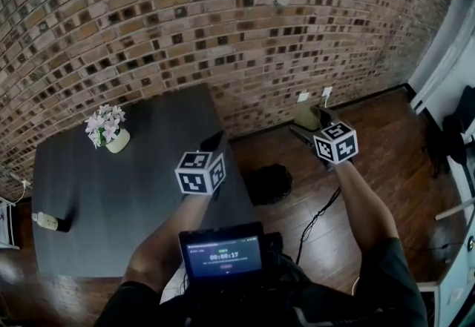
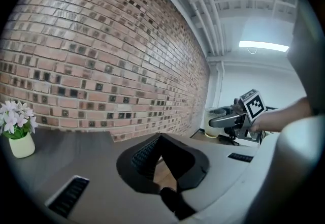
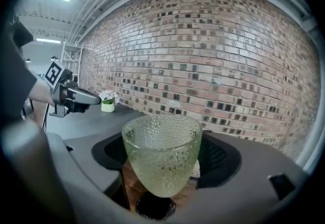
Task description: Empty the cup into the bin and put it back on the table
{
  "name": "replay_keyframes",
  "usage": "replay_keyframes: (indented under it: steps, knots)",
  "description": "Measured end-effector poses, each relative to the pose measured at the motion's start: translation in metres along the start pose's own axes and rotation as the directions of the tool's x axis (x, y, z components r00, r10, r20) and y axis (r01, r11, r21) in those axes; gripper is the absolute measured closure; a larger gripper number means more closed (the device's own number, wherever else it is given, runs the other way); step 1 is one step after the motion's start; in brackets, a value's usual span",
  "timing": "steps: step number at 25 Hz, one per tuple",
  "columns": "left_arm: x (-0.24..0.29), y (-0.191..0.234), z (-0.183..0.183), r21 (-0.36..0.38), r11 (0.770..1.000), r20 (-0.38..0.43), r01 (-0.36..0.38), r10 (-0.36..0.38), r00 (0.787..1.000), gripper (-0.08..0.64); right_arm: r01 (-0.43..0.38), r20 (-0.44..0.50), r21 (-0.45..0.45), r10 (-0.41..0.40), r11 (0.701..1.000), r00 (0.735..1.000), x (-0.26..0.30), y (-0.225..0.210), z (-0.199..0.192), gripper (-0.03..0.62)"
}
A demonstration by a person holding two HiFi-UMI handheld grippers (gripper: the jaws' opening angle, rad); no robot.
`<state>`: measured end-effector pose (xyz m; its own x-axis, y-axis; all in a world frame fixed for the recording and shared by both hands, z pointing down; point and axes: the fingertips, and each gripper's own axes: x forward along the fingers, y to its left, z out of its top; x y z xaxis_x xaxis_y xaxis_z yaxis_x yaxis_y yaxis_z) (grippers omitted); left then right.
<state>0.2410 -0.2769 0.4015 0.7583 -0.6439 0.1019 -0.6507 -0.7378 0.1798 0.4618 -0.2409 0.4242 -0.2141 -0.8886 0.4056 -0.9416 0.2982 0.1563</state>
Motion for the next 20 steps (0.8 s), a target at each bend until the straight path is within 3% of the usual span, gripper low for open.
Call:
replay_keyframes:
  steps: [12, 20]
  knots:
    - [0.017, -0.013, -0.009, -0.002, 1.0, 0.007, -0.03, 0.03, 1.0, 0.557, 0.024, -0.114, -0.177, -0.045, 0.984, 0.992, 0.011, -0.051, -0.02, 0.198]
    - [0.022, -0.011, -0.017, 0.005, 0.999, -0.007, -0.039, 0.039, 0.999, 0.557, 0.057, -0.143, -0.303, -0.104, 0.951, 0.984, 0.014, -0.072, -0.019, 0.199]
